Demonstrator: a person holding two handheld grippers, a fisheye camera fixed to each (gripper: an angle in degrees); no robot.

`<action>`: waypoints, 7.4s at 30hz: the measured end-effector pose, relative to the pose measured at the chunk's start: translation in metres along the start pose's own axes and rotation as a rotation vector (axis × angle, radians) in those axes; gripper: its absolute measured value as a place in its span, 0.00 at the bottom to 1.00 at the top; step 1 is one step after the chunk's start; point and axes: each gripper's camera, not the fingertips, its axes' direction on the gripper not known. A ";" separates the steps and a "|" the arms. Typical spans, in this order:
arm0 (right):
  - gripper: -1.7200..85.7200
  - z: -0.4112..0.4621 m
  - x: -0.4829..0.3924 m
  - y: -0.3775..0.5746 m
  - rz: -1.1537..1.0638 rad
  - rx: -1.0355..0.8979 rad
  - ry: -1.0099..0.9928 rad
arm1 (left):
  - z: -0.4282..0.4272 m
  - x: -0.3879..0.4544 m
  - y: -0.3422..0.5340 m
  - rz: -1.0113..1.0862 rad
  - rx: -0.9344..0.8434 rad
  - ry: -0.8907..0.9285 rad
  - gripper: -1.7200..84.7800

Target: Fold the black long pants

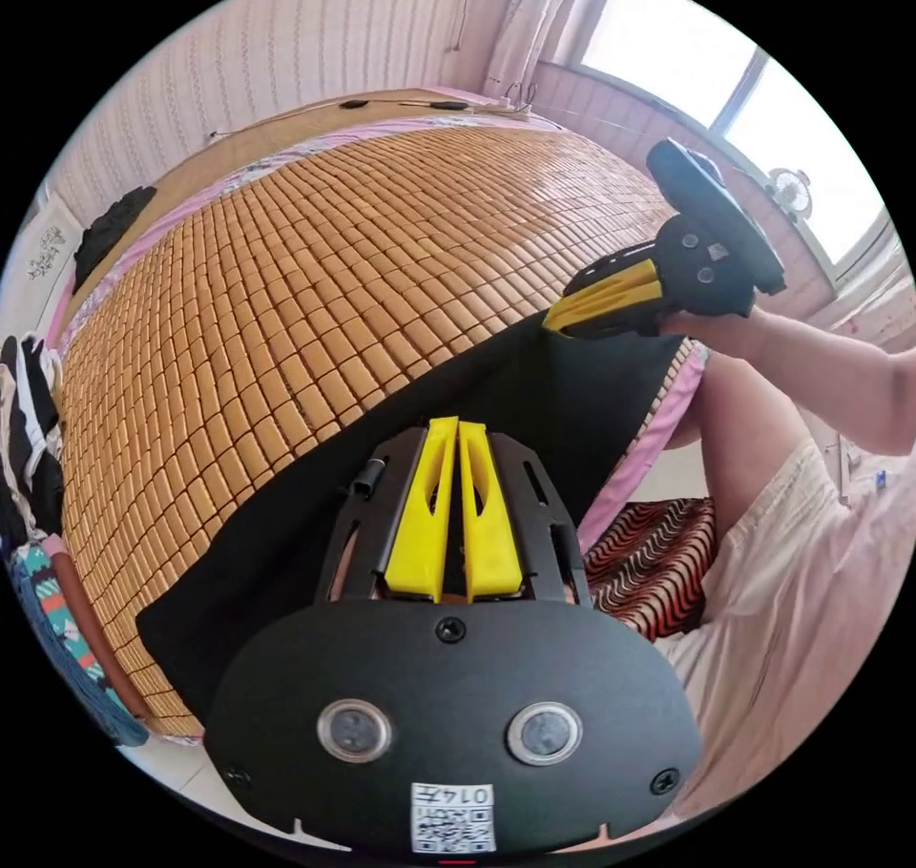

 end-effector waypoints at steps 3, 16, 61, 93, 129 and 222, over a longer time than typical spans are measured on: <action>0.01 -0.002 -0.004 -0.011 0.004 0.009 -0.010 | 0.019 -0.010 -0.001 -0.077 0.008 0.011 0.01; 0.01 -0.036 -0.028 -0.080 -0.063 0.027 -0.154 | -0.030 0.092 0.005 0.116 0.062 0.118 0.01; 0.05 -0.081 0.047 0.225 0.260 0.199 -0.091 | -0.015 0.381 -0.137 0.573 -0.042 0.031 0.08; 0.11 0.026 0.232 0.638 0.847 0.223 -0.188 | 0.151 0.659 -0.462 0.811 -0.163 0.174 0.12; 0.05 -0.094 0.252 0.838 1.037 0.564 -0.091 | 0.053 0.751 -0.431 1.062 0.060 0.154 0.02; 0.11 -0.061 -0.088 0.118 0.019 0.277 -0.274 | -0.080 0.047 0.137 -0.282 -0.001 0.124 0.06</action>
